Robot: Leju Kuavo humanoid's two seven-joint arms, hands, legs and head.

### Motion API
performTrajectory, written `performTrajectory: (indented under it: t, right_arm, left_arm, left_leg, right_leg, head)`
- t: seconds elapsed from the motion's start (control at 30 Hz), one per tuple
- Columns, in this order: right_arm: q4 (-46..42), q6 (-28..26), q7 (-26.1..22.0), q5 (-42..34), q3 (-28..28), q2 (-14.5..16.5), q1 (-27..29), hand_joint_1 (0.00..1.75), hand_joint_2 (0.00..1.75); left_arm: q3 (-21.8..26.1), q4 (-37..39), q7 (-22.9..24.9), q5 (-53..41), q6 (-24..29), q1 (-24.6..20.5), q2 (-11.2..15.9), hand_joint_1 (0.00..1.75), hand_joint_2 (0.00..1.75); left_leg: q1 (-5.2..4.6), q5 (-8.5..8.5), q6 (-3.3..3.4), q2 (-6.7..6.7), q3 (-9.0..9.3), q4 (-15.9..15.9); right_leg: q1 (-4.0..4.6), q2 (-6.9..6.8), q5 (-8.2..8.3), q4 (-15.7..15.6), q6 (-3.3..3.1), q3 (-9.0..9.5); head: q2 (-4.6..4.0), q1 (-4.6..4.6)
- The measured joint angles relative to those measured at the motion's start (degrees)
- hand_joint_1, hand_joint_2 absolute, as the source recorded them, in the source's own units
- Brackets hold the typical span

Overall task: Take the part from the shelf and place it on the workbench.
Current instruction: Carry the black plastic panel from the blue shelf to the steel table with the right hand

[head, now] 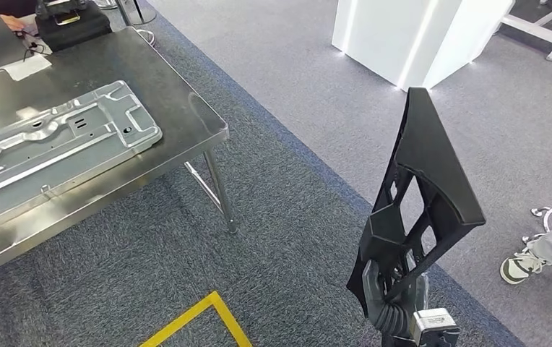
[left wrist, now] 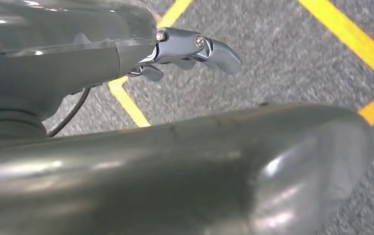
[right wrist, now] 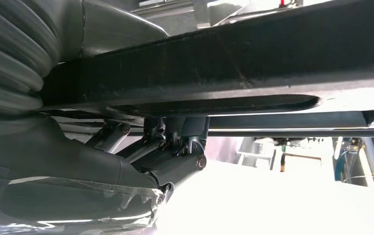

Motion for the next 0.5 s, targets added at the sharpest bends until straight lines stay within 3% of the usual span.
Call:
performTrajectory:
  t: [0.07, 0.13, 0.17, 0.2, 0.27, 0.33, 0.5]
  right_arm:
    - [0.0, -0.3, 0.3, 0.1, 0.0, 0.0, -0.1, 1.75, 1.75]
    - [0.1, -0.5, 0.5, 0.1, 0.0, 0.0, -0.1, 1.75, 1.75]
    - [0.2, -0.6, 0.5, 0.1, 0.0, 0.0, -0.1, 1.75, 1.75]
    - [0.3, -0.6, 0.5, 0.0, 0.0, 0.0, 0.0, 1.75, 1.75]
    - [0.3, -0.7, 0.6, 0.4, 0.0, 0.0, 0.0, 1.75, 1.75]
    - [0.3, -1.2, 1.1, 2.0, 0.0, 0.0, -0.1, 1.75, 1.75]
    - [0.6, -2.5, 2.0, 6.0, 0.1, -0.2, -0.1, 1.75, 1.75]
  left_arm:
    - [0.1, 0.0, -0.3, 0.1, 0.0, 0.2, 0.0, 0.0, 0.0]
    - [0.2, 0.0, -0.4, 0.1, 0.0, 0.5, 0.0, 0.0, 0.0]
    - [0.3, 0.0, -0.4, 0.1, 0.0, 0.6, 0.0, 0.0, 0.0]
    - [0.4, 0.0, -0.4, 0.1, 0.0, 0.6, -0.1, 0.0, 0.0]
    - [0.5, 0.0, -0.4, 0.1, 0.0, 0.6, -0.1, 0.0, 0.0]
    - [0.6, 0.0, -0.4, 0.1, 0.0, 0.5, -0.2, 0.0, 0.0]
    - [0.8, 0.0, -0.4, 0.1, 0.0, 0.4, -0.2, 0.0, 0.0]
  left_leg:
    - [0.07, 0.62, 0.36, 0.94, 0.12, -0.7]
    - [-0.02, 0.7, 0.48, 1.85, -0.19, -0.5]
    - [-0.02, 0.67, 0.44, 2.22, -0.33, -0.4]
    - [0.02, 0.62, 0.35, 2.53, -0.43, -0.3]
    - [0.15, 0.35, -0.05, 2.89, -0.52, 0.2]
    - [0.05, -0.11, -0.78, 3.02, -0.78, 0.8]
    - [0.23, -1.14, -2.5, 2.8, -1.34, 2.0]
  right_leg:
    - [0.09, -2.91, -3.35, 5.1, 0.3, -2.32]
    - [-0.18, -4.17, -6.54, 11.7, 0.75, -5.22]
    - [-0.38, -4.39, -6.82, 13.2, 0.98, -5.74]
    - [-0.58, -4.54, -6.05, 12.6, 1.2, -5.18]
    - [-0.96, -4.94, -2.9, 6.0, 1.47, -1.19]
    - [-0.94, -5.1, -1.11, -0.1, 1.21, 2.29]
    - [-0.7, -5.36, -0.67, -1.9, -0.64, 2.9]
  head:
    - [-0.01, 0.14]
    - [-0.01, 0.2]
    - [-0.01, 0.2]
    - [-0.01, 0.21]
    - [-0.01, 0.21]
    - [-0.01, 0.16]
    - [-0.01, 0.08]
